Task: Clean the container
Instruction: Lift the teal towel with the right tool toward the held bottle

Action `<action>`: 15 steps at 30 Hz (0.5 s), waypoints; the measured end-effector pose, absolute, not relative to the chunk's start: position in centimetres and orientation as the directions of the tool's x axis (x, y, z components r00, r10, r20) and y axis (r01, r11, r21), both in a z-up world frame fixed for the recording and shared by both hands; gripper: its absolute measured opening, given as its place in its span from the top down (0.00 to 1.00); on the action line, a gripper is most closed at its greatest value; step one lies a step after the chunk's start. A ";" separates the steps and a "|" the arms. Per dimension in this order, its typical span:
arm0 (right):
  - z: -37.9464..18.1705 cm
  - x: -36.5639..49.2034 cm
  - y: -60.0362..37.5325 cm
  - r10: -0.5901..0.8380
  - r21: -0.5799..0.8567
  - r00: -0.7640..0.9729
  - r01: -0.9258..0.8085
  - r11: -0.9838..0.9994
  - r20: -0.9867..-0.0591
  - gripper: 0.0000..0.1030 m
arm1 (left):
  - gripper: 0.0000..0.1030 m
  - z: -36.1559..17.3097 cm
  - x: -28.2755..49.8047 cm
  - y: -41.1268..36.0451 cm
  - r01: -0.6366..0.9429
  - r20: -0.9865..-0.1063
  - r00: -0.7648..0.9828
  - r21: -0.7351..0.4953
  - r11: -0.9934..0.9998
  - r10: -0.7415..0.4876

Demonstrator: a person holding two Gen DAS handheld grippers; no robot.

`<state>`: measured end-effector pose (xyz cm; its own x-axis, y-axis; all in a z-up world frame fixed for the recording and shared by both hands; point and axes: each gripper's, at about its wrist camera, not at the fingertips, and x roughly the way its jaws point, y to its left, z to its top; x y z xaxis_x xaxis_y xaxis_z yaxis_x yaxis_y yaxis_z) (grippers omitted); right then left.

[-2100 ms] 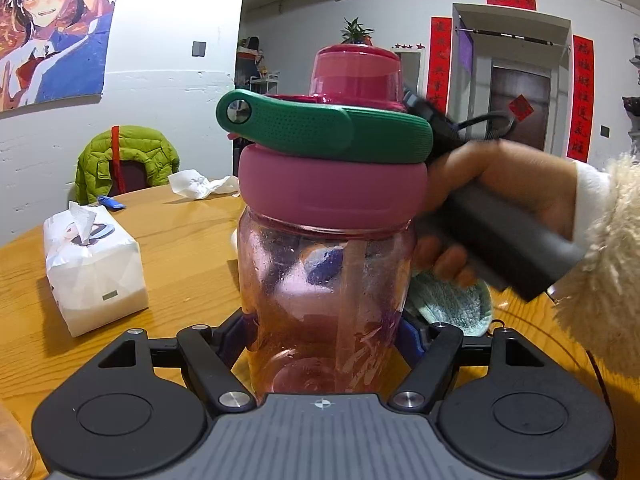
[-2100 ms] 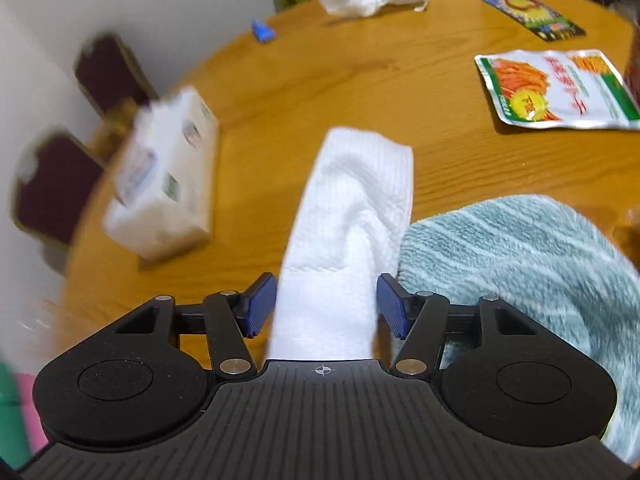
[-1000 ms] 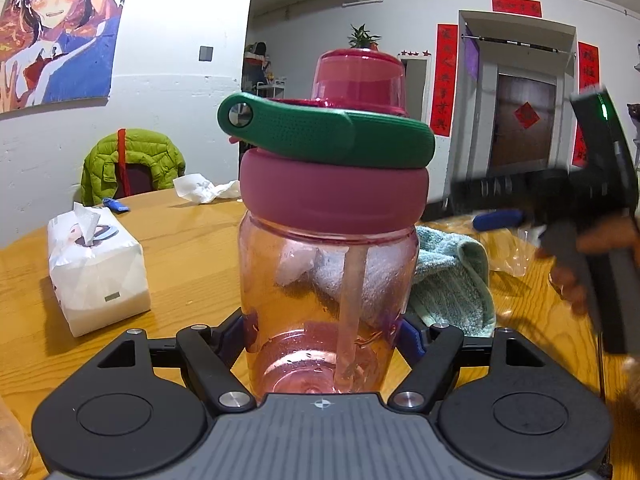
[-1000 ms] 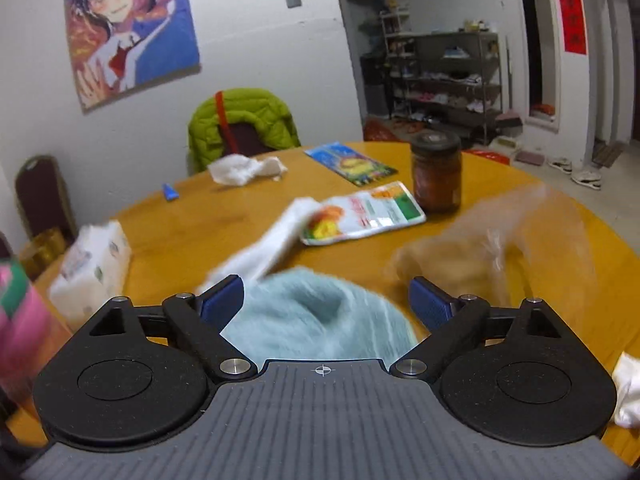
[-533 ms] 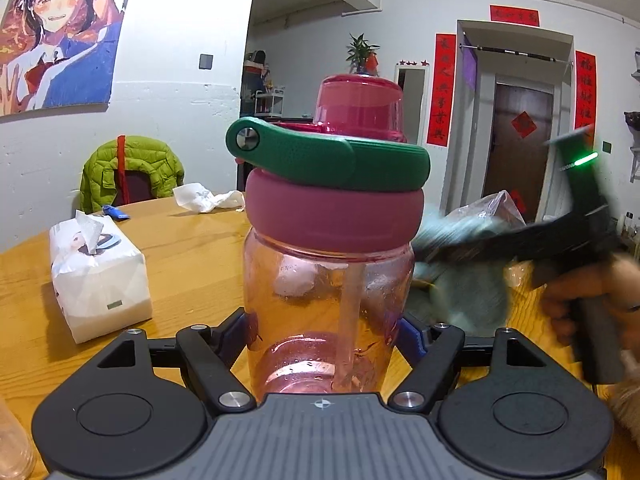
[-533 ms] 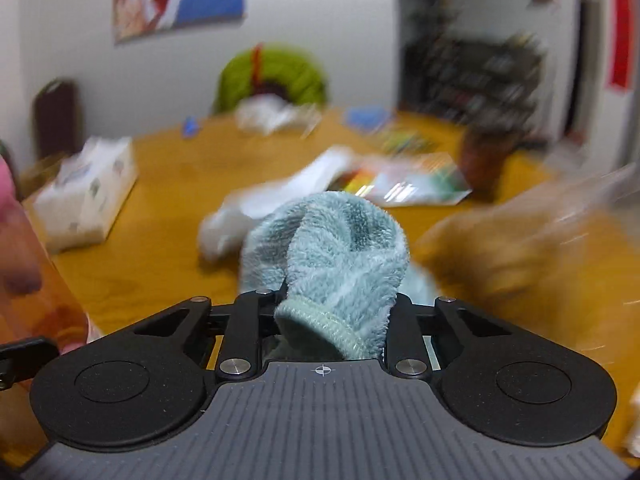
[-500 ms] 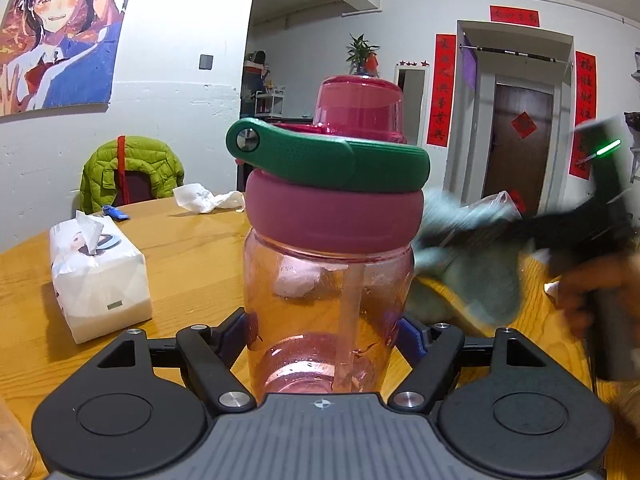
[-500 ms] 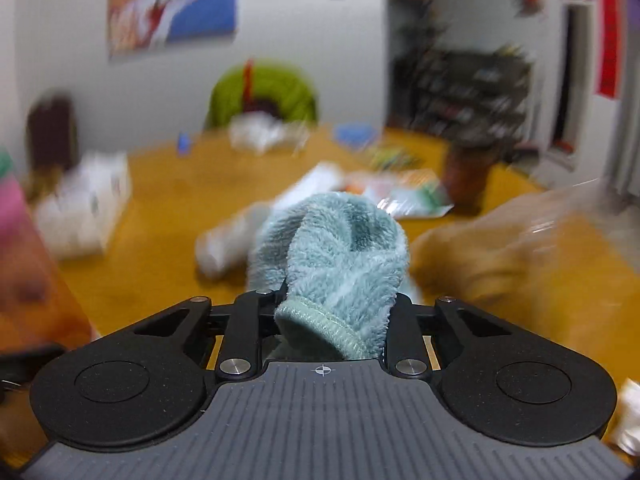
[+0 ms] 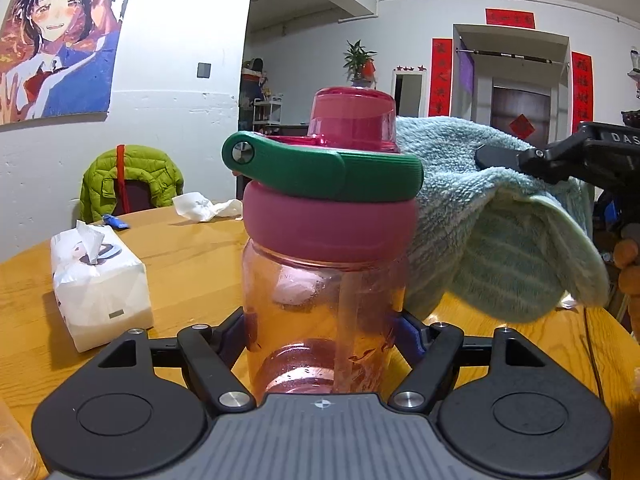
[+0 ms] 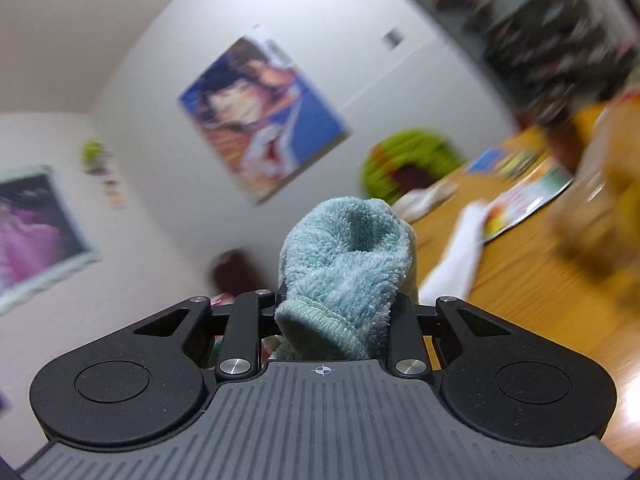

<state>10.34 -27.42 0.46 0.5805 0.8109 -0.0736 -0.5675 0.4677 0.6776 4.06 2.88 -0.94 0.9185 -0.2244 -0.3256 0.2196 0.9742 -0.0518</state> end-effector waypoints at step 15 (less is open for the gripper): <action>-5.4 13.6 -22.5 0.797 0.709 0.456 -0.400 0.581 -0.396 0.74 | 0.31 -1.1 4.1 2.5 0.261 -0.325 0.912 -0.007 0.965 -0.249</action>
<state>13.64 -22.49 -5.37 0.4562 0.7971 -0.3956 -0.3999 0.5808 0.7091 4.10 2.49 -1.14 0.9125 -0.2485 -0.3250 0.2606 0.9654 -0.0066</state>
